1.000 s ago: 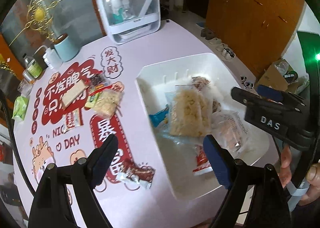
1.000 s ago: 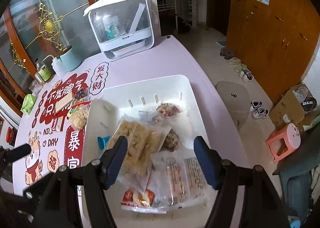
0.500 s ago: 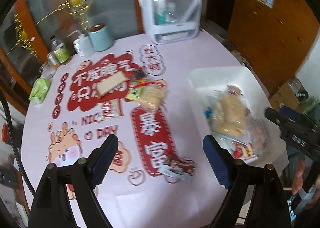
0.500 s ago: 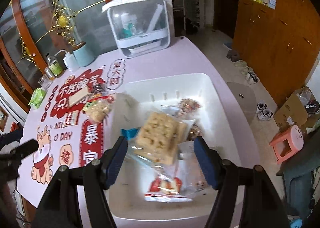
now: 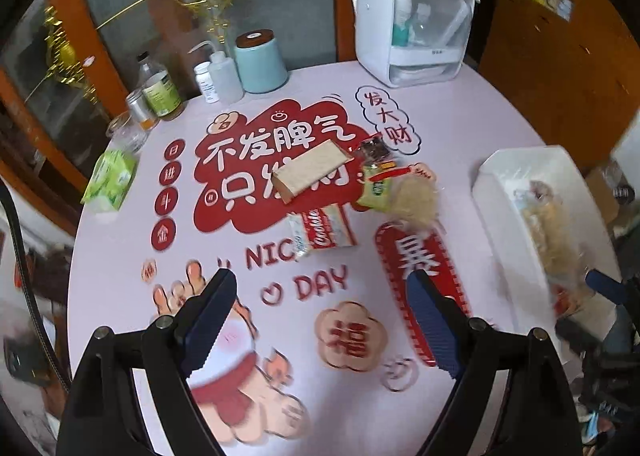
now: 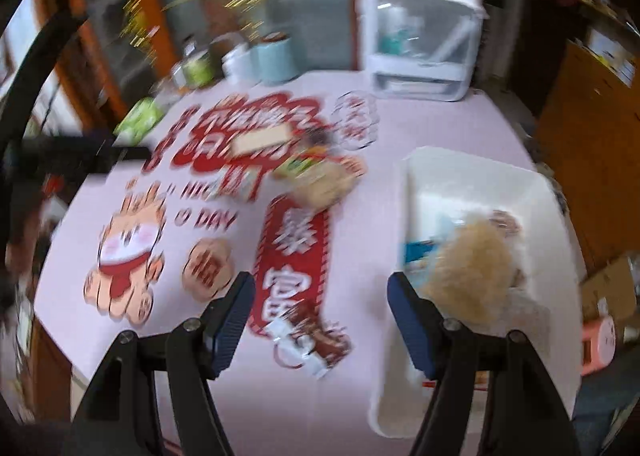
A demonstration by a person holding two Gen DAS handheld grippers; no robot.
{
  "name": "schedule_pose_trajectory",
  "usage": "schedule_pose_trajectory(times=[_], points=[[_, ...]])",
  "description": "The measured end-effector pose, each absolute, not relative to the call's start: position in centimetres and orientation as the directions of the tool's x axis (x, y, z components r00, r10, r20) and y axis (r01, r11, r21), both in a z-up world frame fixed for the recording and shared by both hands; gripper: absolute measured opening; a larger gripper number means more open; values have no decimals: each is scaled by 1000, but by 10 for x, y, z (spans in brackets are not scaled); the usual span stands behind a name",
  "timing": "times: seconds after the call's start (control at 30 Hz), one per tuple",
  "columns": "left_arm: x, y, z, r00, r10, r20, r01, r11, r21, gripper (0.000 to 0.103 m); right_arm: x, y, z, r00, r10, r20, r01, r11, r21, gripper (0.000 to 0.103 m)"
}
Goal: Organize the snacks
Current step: 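Withdraw both tools from the tray toward the remaining snacks, then grasp the brown chocolate wrapper with the right tool while the left tool grasps the red Coolies bag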
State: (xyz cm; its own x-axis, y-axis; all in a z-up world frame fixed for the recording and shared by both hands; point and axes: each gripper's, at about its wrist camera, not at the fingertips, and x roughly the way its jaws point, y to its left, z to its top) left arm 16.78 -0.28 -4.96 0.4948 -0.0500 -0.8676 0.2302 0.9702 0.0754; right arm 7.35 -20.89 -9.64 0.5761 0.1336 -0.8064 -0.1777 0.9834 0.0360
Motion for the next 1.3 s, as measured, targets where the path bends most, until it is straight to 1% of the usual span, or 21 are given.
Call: schedule_pose_trajectory(times=[0.07,0.1,0.23,0.33,0.43,0.53,0.67,0.8,0.93,1.1,1.17,1.23,1.27,1.3], points=[[180,3,-61,478,-58,-877,274,958,86,86,72,-191,-115,551,146,-821,-247,969,7,69],[190,8,-70,462,-84,-883,322,943,79,86,70,-185,-123,539,156,-828,-276,961,1,69],[213,7,-101,403,-123,-907,469,879,90,86,69,-165,-164,463,112,-879,-358,931,-70,69],[229,-2,-130,363,-105,-926,594,792,143,86,73,-155,-185,411,79,-908,-388,917,-96,69],[237,-13,-153,353,-72,-933,680,705,203,86,80,-146,-202,398,15,-917,-409,898,-163,69],[247,-21,-172,341,-66,-938,741,632,225,86,88,-144,-218,365,-34,-930,-416,888,-195,69],[264,-27,-190,295,-62,-953,785,585,205,86,100,-147,-228,316,-46,-948,-417,891,-182,69],[285,-33,-204,232,-66,-970,816,556,158,86,111,-151,-238,248,-52,-967,-413,897,-155,69],[296,-41,-213,171,-70,-983,848,518,110,86,116,-155,-240,209,-29,-978,-411,904,-114,69],[307,-50,-226,128,-39,-991,875,475,95,86,119,-165,-243,139,14,-990,-383,923,-41,68],[313,-51,-233,109,-19,-994,877,472,87,86,119,-168,-243,119,28,-992,-373,928,-18,65],[317,-52,-239,95,-5,-995,879,469,82,86,117,-168,-242,116,27,-993,-378,926,-19,57],[319,-52,-243,91,6,-996,879,469,84,86,116,-168,-241,115,27,-993,-382,924,-19,52],[321,-52,-246,86,11,-996,879,470,81,86,115,-167,-241,110,23,-994,-385,923,-21,51]])
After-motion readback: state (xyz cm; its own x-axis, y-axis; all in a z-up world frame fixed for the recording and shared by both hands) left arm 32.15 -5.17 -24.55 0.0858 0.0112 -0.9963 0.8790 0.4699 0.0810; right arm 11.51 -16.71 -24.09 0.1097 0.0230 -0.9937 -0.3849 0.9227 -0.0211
